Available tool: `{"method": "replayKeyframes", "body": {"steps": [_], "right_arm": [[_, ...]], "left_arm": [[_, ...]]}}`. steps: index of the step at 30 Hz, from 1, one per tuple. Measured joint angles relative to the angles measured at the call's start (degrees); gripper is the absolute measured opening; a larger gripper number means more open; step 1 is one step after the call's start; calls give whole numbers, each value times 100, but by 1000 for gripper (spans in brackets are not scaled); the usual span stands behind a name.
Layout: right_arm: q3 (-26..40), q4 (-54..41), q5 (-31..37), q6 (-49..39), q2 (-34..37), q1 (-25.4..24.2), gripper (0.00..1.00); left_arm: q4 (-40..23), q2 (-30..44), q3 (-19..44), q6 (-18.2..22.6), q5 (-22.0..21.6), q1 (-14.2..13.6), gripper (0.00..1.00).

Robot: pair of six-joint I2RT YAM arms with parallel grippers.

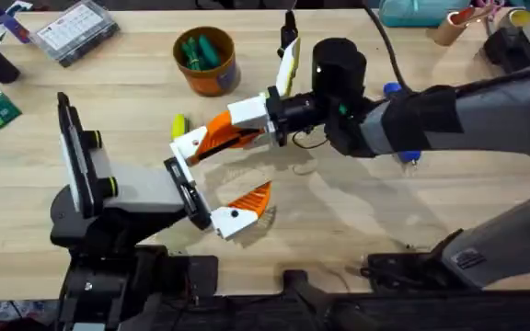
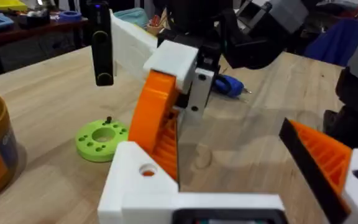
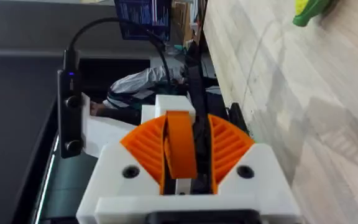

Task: Pick up the gripper from the table and insert it into the empty holder that is missing its gripper. Then pick up a screw, insert it into the mounting hole, and use the screwdriver to tighten it. Finally, clean up the table by picking up the vegetable and placing it into the bucket.

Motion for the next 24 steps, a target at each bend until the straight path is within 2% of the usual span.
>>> {"method": "replayKeyframes", "body": {"steps": [9,13,16,24], "right_arm": [[0,-37,-48,-17,0,-137,613],[0,-31,-65,-15,0,-207,784],[0,-35,-104,-7,0,-253,970],[0,-69,-160,-13,0,-418,995]], "left_arm": [[-17,-2,0,85,168,-46,988],[-22,-2,0,88,220,-59,988],[-26,-2,0,88,259,-59,988],[-28,-2,0,88,282,-59,988]]}}
